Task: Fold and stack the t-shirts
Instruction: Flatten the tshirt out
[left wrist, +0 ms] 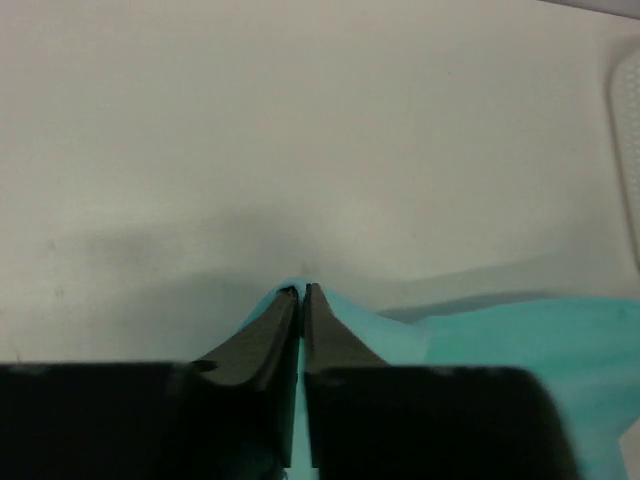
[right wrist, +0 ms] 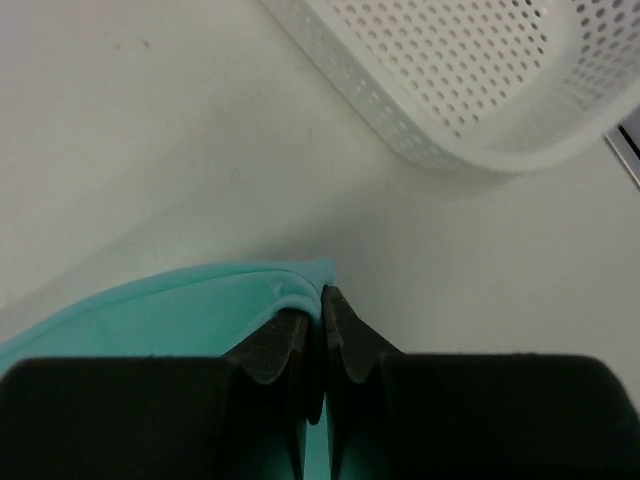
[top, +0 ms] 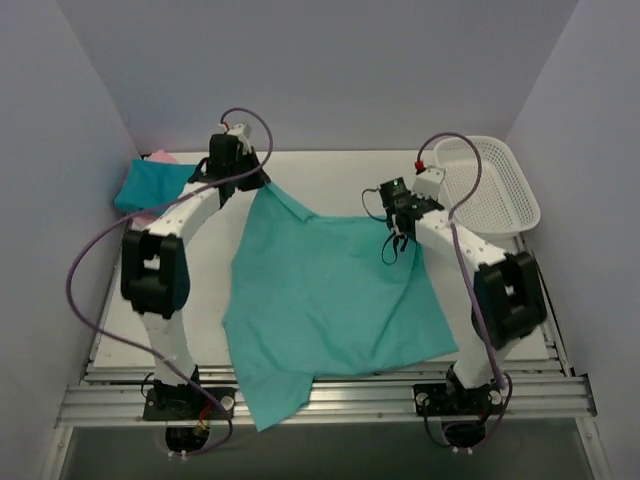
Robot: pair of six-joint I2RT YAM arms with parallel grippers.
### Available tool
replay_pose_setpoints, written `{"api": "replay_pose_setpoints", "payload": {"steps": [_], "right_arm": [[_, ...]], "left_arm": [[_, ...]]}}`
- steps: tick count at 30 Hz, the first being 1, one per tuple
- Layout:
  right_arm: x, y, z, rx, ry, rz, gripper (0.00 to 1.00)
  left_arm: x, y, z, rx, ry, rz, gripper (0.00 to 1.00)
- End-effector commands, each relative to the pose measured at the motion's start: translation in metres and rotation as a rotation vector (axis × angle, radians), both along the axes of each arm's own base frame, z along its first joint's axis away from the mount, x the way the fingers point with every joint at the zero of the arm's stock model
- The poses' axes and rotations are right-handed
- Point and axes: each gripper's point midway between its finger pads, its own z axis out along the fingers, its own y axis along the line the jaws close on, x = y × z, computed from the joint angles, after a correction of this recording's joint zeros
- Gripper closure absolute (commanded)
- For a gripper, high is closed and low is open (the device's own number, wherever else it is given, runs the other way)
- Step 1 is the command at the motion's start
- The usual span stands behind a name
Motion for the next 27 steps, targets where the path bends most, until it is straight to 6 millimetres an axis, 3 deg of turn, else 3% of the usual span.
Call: {"api": "replay_pose_setpoints", "payload": {"steps": [1, 2, 3, 4, 5, 6, 7, 8, 9, 10, 11, 12, 13, 14, 15, 16, 18, 21, 22, 23, 24, 25, 27], "right_arm": [[0.069, -0.025, -0.018, 0.051, -0.022, -0.138, 0.96], [0.102, -0.024, 0.007, 0.073, -0.098, -0.158, 0.52], [0.118, -0.027, 0.007, 0.062, -0.098, -0.159, 0.22], [0.13, -0.035, -0.024, 0.045, -0.018, -0.174, 0.06], [0.157, -0.032, 0.004, 0.077, -0.091, -0.182, 0.0], [0.164, -0.031, 0.007, 0.075, -0.09, -0.187, 0.0], [0.168, -0.03, 0.002, 0.047, -0.054, -0.169, 0.0], [0.175, -0.025, 0.025, 0.039, -0.105, -0.168, 0.0], [0.175, -0.024, 0.034, 0.027, -0.119, -0.166, 0.0], [0.174, -0.023, 0.055, 0.024, -0.156, -0.158, 0.0], [0.171, -0.021, 0.067, 0.024, -0.178, -0.153, 0.0], [0.167, -0.02, 0.069, 0.026, -0.177, -0.144, 0.0], [0.162, -0.019, 0.093, 0.042, -0.224, -0.133, 0.0], [0.156, -0.016, 0.1, 0.046, -0.233, -0.126, 0.0], [0.148, -0.016, 0.098, 0.036, -0.222, -0.126, 0.0], [0.139, -0.017, 0.118, 0.044, -0.26, -0.125, 0.0], [0.126, -0.01, 0.126, 0.037, -0.266, -0.106, 0.0], [0.089, 0.0, 0.128, 0.06, -0.253, -0.062, 0.0], [0.082, 0.004, 0.124, 0.076, -0.244, -0.042, 0.0], [0.074, 0.007, 0.119, 0.104, -0.24, -0.025, 0.0], [0.063, 0.011, 0.132, 0.152, -0.292, 0.001, 0.0], [0.048, 0.016, 0.093, 0.176, -0.212, 0.047, 0.0], [0.033, 0.018, 0.073, 0.22, -0.201, 0.087, 0.0]], "left_arm": [[0.078, 0.006, -0.026, 0.003, -0.022, 0.024, 0.68], [0.108, 0.014, 0.012, -0.031, -0.071, 0.048, 0.31], [0.122, 0.018, 0.013, -0.048, -0.059, 0.064, 0.06], [0.138, 0.021, -0.038, -0.065, 0.041, 0.091, 0.06], [0.135, 0.029, -0.049, -0.06, 0.124, 0.113, 0.06], [0.151, 0.039, 0.015, -0.087, -0.013, 0.141, 0.06], [0.153, 0.042, 0.0, -0.097, 0.016, 0.161, 0.06], [0.149, 0.047, 0.012, -0.093, 0.01, 0.17, 0.06], [0.148, 0.047, 0.014, -0.082, 0.006, 0.169, 0.06], [0.141, 0.051, 0.051, -0.065, -0.049, 0.175, 0.06], [0.146, 0.05, 0.079, -0.076, -0.137, 0.174, 0.06], [0.128, 0.055, 0.084, -0.071, -0.122, 0.177, 0.06], [0.132, 0.057, 0.11, -0.09, -0.236, 0.183, 0.06], [0.123, 0.06, 0.122, -0.093, -0.267, 0.188, 0.06], [0.105, 0.061, 0.157, -0.102, -0.329, 0.185, 0.06], [0.098, 0.064, 0.145, -0.086, -0.3, 0.193, 0.06], [0.078, 0.067, 0.163, -0.074, -0.293, 0.196, 0.06], [0.045, 0.073, 0.132, -0.013, -0.176, 0.223, 0.06], [0.037, 0.075, 0.152, -0.013, -0.215, 0.234, 0.06], [0.028, 0.075, 0.115, 0.008, -0.169, 0.246, 0.06], [0.012, 0.076, 0.129, -0.022, -0.206, 0.258, 0.06], [0.003, 0.075, 0.09, -0.026, -0.172, 0.256, 0.06], [-0.014, 0.068, 0.083, -0.047, -0.189, 0.235, 0.06]]}}
